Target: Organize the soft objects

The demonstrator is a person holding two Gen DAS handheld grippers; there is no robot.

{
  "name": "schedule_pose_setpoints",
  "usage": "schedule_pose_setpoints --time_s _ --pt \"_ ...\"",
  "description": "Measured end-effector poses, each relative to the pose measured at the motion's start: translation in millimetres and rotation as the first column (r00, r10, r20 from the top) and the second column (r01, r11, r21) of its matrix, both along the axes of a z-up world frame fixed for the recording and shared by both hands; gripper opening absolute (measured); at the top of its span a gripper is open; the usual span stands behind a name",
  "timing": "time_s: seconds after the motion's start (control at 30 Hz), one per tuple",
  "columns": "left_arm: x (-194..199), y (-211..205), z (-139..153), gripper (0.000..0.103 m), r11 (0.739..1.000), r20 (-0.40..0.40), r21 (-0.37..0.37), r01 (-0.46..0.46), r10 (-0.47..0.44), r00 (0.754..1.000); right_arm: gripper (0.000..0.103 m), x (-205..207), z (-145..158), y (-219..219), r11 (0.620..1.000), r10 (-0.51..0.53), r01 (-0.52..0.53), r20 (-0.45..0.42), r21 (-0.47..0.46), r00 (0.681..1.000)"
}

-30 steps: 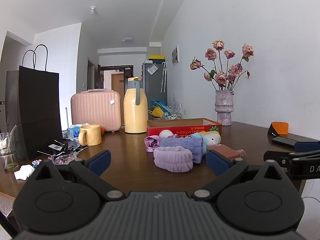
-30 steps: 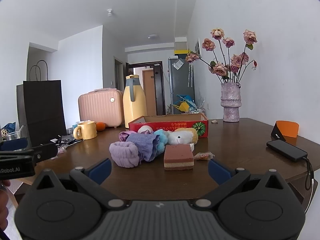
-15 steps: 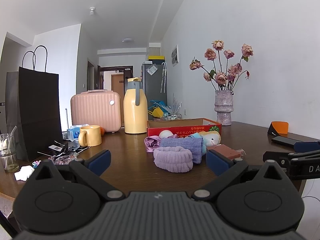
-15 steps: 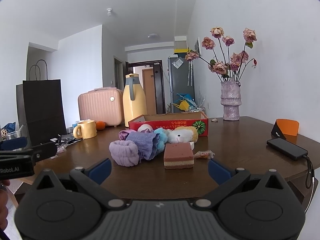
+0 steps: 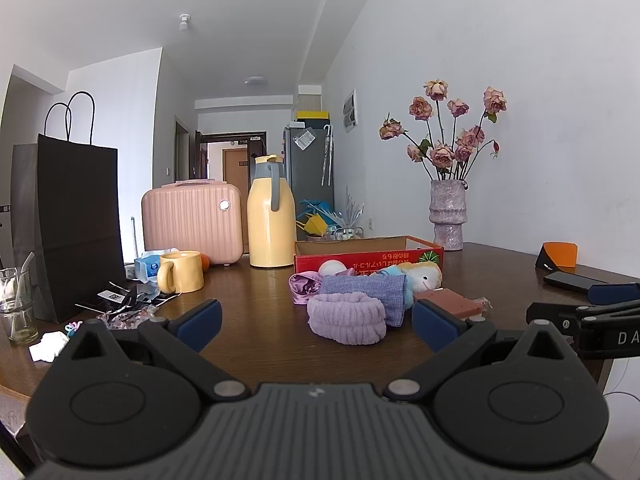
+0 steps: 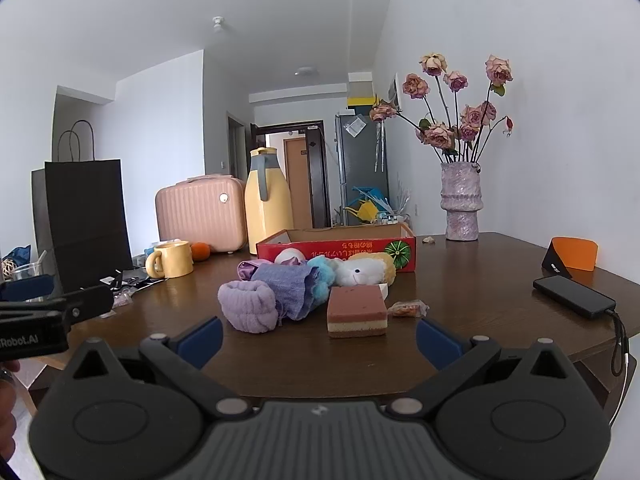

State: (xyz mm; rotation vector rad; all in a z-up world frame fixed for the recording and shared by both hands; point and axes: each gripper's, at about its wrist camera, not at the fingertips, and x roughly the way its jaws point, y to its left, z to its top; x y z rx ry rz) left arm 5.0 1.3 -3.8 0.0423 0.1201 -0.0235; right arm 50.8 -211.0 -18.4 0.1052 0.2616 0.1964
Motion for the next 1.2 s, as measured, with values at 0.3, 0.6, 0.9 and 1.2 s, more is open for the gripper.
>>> schedule_pose_setpoints --time_s 0.3,0.6,0.9,1.2 --pt "4 -3 -1 0.103 0.997 0.038 0.044 -0.061 0.059 0.997 0.103 9 2 1 1.000 0.009 -0.009 0.017 0.020 1.000" --pt "63 16 -9 0.103 0.997 0.036 0.019 -0.081 0.080 0.996 0.103 66 -1 0 0.997 0.016 -0.017 0.015 0.071 1.000" --pt "163 51 -7 0.101 0.998 -0.183 -0.058 0.018 -0.028 0.983 0.072 155 -6 45 0.984 0.130 -0.103 -0.190 0.146 0.973" --pt "290 63 -10 0.026 0.965 -0.399 -0.217 0.145 -0.223 0.890 0.042 221 -28 80 0.981 0.142 -0.095 -0.283 0.171 0.949"
